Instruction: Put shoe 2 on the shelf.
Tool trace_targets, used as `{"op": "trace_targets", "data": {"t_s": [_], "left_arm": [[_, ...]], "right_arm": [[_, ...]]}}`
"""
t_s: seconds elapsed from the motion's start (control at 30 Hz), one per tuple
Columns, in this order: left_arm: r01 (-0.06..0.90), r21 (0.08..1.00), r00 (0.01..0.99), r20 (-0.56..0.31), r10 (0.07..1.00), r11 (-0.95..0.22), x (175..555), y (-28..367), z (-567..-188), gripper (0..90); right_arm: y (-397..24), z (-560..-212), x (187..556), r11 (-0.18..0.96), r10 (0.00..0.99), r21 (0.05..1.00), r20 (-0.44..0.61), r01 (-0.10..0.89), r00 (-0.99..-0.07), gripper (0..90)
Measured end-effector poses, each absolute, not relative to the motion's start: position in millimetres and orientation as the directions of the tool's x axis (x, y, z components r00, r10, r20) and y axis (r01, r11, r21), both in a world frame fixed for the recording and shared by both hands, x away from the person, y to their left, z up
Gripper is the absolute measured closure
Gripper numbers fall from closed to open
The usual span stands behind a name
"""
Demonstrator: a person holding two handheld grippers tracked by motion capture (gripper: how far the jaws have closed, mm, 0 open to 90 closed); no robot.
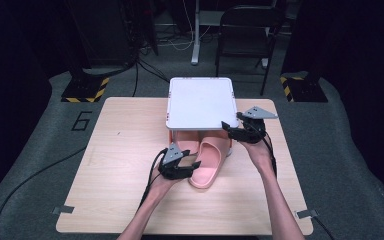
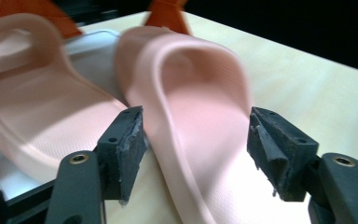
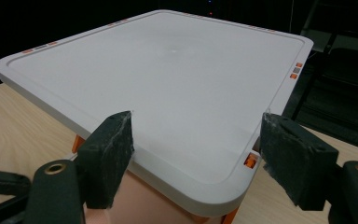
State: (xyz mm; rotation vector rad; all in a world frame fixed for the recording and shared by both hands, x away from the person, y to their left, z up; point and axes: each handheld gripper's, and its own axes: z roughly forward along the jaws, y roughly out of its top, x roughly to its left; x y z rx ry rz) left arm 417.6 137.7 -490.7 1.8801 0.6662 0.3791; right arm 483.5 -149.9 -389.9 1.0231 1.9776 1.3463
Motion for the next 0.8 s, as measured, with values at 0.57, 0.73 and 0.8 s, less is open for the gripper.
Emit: {"op": "trace_targets", "data": {"t_s": [0.57, 0.73, 0.8], "left_arm": [[0.172, 0.805, 0.896, 0.112, 0.430, -0.568, 400, 123, -520, 23.6], [0.183, 0.817, 0.866, 0.129, 0.483, -0.547, 404, 109, -518, 24.6], [0.192, 0.829, 0.850, 0.128, 0.512, -0.526, 409, 102, -516, 25.2]], "right_arm": [[-149, -389, 481, 0.213, 0.827, 0.931, -0.011, 0.296, -0.562, 26.0], [-149, -389, 481, 0.216, 0.827, 0.932, -0.015, 0.293, -0.562, 26.0], [-149, -389, 481, 0.215, 0.827, 0.931, -0.013, 0.295, -0.561, 26.0]]}}
